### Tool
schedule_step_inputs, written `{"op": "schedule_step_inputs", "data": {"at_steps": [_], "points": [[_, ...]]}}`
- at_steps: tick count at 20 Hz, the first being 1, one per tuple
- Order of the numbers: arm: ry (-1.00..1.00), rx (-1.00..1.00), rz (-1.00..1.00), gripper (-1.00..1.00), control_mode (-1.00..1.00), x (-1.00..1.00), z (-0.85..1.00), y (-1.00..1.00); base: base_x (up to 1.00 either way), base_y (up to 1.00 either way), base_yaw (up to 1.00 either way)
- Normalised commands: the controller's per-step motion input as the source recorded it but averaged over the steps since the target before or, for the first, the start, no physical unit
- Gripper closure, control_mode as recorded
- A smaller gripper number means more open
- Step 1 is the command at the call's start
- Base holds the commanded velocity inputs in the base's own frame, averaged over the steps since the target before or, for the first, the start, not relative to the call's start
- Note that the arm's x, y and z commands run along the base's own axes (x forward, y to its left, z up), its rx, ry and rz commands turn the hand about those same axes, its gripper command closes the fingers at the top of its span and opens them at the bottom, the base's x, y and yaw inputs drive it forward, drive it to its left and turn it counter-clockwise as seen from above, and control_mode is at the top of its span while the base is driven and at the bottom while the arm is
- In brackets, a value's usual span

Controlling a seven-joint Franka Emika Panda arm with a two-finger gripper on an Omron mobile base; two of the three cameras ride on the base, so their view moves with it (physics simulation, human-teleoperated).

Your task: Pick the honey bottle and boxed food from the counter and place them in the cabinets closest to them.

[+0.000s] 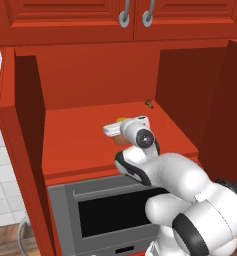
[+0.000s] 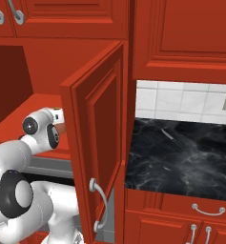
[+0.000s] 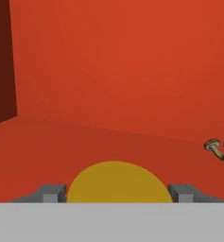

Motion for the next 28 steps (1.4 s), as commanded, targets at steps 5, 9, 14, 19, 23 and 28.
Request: {"op": "schedule_step_inputs", "data": {"at_steps": [5, 9, 14, 19, 23, 28], "points": [[0.0, 0.0, 0.0, -1.0, -1.0, 0.07, -0.23, 0.01, 0.0, 0.0, 0.0], [0.0, 0.0, 0.0, -1.0, -1.0, 0.01, -0.02, 0.0, 0.0, 0.0, 0.0], [0.0, 0.03, 0.0, -1.0, -1.0, -0.02, 0.11, 0.0, 0.0, 0.0, 0.0], [0.02, 0.05, -0.01, -1.0, -1.0, -0.11, 0.23, 0.0, 0.0, 0.0, 0.0], [0.04, 0.06, -0.01, -1.0, -1.0, -0.23, 0.25, -0.02, 0.0, 0.0, 0.0], [0.08, 0.04, -0.01, -1.0, -1.0, -0.4, 0.22, 0.0, 0.0, 0.0, 0.0]]}}
